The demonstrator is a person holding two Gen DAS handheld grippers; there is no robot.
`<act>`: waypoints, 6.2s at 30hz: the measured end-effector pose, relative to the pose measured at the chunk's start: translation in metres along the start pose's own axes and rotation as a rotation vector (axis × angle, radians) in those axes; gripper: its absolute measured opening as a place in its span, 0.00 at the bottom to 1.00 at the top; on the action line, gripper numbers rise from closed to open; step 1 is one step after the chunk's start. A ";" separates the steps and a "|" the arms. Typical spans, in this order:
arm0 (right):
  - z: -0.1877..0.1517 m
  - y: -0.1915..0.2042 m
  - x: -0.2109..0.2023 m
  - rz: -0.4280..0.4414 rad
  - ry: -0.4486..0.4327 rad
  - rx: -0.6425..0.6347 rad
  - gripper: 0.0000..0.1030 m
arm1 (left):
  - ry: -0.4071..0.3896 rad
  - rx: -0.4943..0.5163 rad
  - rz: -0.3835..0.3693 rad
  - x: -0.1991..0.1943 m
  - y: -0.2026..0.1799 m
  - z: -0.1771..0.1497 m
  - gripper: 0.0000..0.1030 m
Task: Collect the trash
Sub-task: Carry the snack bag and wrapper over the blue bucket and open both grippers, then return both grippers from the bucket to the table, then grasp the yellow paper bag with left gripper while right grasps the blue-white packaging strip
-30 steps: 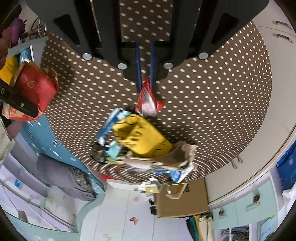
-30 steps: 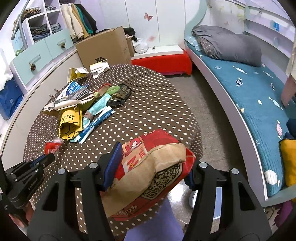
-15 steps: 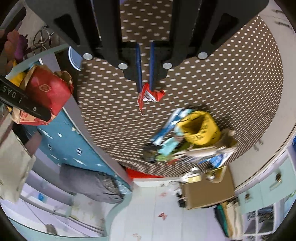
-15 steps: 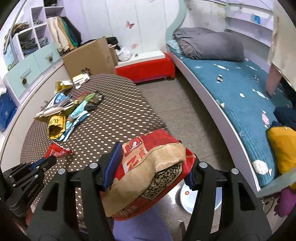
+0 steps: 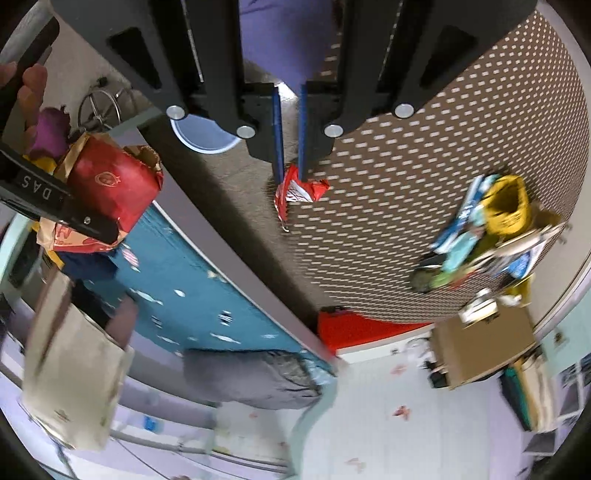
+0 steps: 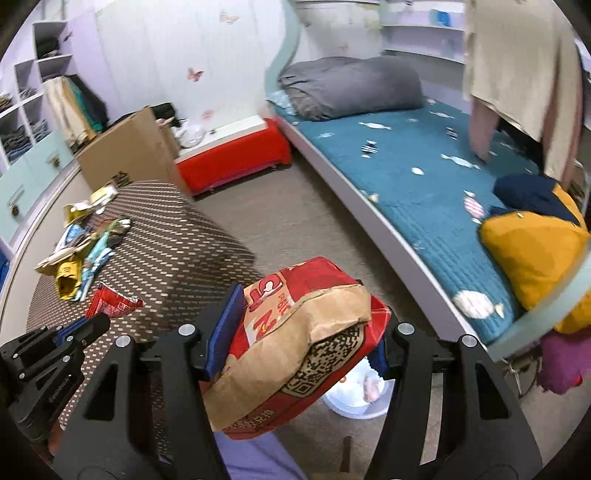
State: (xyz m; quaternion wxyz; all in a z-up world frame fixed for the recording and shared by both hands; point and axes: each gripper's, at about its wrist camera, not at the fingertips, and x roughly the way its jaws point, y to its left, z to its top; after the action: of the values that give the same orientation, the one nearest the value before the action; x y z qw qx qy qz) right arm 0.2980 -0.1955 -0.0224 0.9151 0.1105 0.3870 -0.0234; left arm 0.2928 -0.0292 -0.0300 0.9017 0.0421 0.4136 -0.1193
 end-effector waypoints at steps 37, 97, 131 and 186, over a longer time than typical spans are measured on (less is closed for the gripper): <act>-0.124 -0.192 0.070 -0.308 0.357 0.362 0.57 | 0.398 0.348 -0.200 0.179 -0.181 -0.065 0.53; -0.052 -0.069 0.036 -0.186 0.201 0.145 0.88 | 0.144 0.173 -0.090 0.061 -0.075 -0.008 0.60; 0.006 0.164 0.064 0.144 0.147 -0.244 0.88 | -0.042 -0.338 0.231 -0.026 0.172 0.000 0.85; 0.016 0.309 0.156 0.191 0.213 -0.349 0.88 | 0.071 -0.523 0.269 0.002 0.292 -0.048 0.52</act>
State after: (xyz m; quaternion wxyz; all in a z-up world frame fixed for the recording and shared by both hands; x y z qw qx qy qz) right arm 0.4578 0.1088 -0.0660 0.8723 -0.0116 0.4676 0.1426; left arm 0.3314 0.2612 -0.0691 0.8747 -0.1329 0.4521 0.1136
